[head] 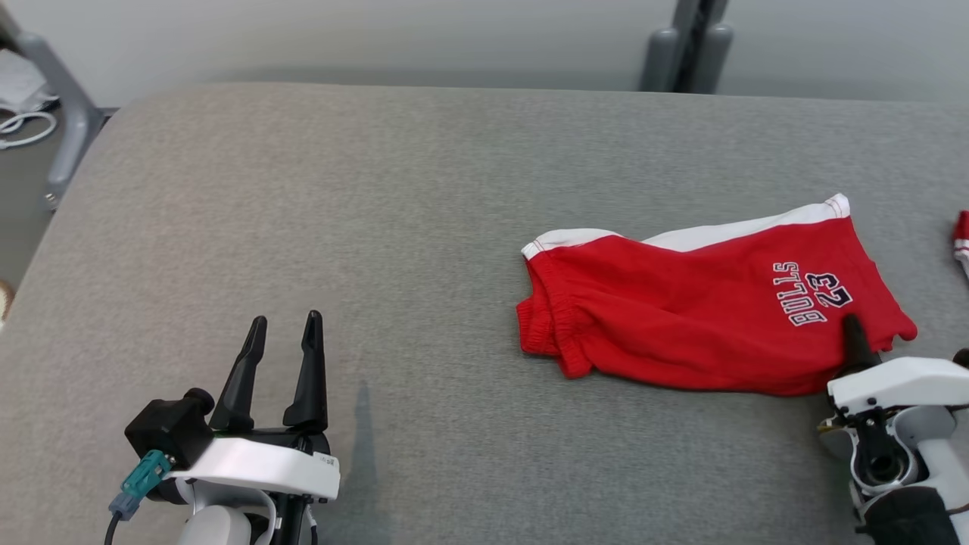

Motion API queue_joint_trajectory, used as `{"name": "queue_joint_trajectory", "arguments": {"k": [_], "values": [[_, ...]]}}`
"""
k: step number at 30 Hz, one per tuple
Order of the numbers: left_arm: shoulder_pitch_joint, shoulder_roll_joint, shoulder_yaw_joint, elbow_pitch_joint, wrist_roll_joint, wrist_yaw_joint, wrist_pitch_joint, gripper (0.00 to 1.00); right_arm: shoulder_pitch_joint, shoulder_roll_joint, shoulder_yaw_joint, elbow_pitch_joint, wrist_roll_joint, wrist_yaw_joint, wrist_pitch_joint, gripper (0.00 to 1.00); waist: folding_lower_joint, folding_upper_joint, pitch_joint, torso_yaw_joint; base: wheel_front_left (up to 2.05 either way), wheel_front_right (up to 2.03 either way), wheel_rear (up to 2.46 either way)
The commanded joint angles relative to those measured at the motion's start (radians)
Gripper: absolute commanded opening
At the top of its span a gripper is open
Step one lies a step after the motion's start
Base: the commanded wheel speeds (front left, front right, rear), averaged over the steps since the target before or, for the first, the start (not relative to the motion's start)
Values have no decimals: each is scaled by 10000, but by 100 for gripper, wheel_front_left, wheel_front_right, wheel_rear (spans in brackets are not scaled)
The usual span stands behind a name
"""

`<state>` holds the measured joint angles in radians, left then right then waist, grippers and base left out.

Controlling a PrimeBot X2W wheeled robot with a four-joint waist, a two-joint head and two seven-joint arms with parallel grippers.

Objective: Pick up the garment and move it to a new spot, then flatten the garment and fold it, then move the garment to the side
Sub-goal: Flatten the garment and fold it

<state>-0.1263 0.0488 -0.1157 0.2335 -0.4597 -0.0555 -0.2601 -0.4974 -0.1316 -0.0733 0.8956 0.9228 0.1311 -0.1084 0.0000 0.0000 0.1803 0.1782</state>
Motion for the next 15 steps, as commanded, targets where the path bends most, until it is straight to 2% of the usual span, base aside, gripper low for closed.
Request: {"name": "queue_joint_trajectory", "arguments": {"k": [1,7,13,15], "values": [[30,43,47,38,78,-55,-40,100,308,58,-85,120,-87,-7,-236,0,0,0,-125,-414,0,0,0],[14,43,73,138,100,-132,-40,100,667,471,-158,109,-130,-7,-356,0,0,0,-371,-863,0,0,0],[4,48,-81,217,127,-168,-40,100,718,529,-209,41,-264,-4,-349,0,0,0,-568,-895,0,0,0],[93,47,-53,211,154,-175,-40,100,678,583,-213,-225,23,-4,-220,0,0,0,-617,-865,0,0,0]]}}
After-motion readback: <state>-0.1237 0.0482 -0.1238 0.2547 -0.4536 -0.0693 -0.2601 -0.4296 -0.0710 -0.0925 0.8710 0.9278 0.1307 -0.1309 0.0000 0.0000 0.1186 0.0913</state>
